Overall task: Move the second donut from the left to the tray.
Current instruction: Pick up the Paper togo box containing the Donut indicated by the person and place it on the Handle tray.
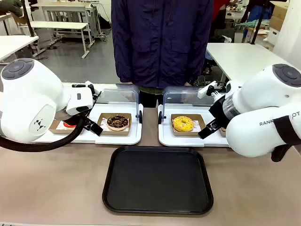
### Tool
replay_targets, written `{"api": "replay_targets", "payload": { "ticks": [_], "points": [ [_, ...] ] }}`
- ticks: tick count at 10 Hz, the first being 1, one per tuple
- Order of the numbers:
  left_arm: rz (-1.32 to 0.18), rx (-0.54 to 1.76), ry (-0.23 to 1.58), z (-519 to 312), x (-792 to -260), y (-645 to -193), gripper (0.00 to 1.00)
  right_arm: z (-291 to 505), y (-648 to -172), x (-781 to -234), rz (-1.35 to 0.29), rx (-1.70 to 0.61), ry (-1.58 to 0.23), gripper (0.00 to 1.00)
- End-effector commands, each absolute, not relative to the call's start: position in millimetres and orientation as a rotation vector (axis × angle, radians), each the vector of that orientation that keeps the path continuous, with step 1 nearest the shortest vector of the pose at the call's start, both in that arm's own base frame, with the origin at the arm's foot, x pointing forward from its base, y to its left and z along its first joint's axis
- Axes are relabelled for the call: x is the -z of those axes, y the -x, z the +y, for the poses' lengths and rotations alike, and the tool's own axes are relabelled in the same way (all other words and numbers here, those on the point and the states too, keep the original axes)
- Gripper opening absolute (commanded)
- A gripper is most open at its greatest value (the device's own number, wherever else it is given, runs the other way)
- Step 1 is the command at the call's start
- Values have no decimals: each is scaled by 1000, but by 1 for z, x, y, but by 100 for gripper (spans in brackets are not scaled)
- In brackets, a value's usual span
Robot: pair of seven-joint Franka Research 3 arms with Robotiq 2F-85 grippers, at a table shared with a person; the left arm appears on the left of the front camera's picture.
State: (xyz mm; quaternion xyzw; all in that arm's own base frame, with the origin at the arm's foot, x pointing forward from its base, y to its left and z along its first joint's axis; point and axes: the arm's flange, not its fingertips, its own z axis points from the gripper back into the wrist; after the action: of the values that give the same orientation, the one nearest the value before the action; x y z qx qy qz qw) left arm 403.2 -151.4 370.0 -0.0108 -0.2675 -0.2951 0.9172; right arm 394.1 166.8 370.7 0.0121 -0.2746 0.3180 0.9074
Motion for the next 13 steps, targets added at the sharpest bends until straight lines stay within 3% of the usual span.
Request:
{"api": "replay_targets", "payload": {
  "ticks": [1, 11, 13],
  "points": [
    [-551, 607, 22, -151, -370, -403, 100, 167, -394, -371, -567, -656, -25, 100],
    [-550, 607, 22, -151, -370, -403, 100, 167, -394, -371, -567, -657, -24, 100],
    [-546, 640, 106, -145, -433, -429, 100, 151, -420, -444, -603, -611, -65, 100]
  ]
}}
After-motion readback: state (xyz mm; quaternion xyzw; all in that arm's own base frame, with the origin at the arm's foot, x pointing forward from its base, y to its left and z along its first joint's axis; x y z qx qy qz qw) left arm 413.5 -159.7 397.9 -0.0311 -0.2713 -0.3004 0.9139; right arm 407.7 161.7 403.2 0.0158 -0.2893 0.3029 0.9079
